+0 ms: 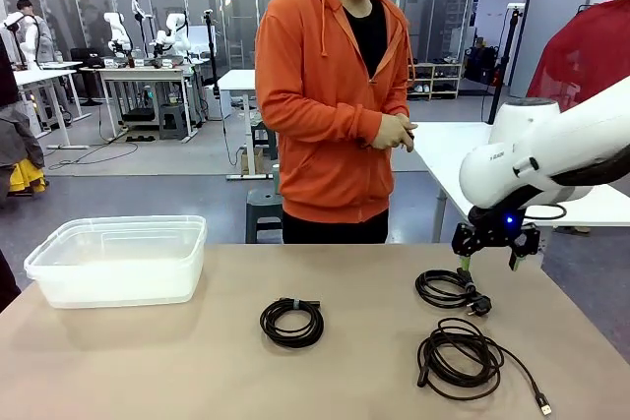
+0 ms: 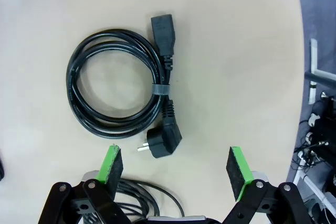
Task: Organize and store the cables.
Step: Place the Power Cable into the Organizing box.
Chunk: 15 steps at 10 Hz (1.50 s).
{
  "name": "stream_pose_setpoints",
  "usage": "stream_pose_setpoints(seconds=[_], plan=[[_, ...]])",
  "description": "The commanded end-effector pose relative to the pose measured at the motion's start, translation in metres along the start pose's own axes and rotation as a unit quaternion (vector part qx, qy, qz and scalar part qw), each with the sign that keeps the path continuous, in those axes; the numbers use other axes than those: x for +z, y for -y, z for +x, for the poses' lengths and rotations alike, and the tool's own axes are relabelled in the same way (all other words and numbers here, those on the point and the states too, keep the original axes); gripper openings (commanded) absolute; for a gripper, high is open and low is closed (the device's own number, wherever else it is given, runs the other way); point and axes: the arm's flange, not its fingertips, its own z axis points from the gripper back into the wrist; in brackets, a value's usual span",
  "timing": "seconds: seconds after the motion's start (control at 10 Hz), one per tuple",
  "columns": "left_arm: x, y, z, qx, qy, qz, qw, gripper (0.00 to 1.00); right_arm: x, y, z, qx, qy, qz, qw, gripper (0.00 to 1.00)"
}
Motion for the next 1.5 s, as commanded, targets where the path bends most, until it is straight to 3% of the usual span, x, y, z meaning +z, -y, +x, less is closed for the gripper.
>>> stream_pose_setpoints(seconds=[0.0, 1.3, 1.4], plan=[[0.001, 0.001, 0.0, -0.005, 0.001, -0.001, 1.0, 1.0, -0.015, -0.006, 0.01, -0.02, 0.003, -0.008, 1.0, 1.0], [0.001, 0.001, 0.0, -0.005, 0.001, -0.001, 1.0, 1.0, -0.083, -0.005, 0.03, -0.073, 0.009, 0.0, 0.997, 1.0], [0.001, 0.001, 0.0, -0.005, 0.001, -0.001, 1.0, 1.0, -0.083, -0.005, 0.029, -0.073, 0.006, -0.001, 0.997, 0.73]])
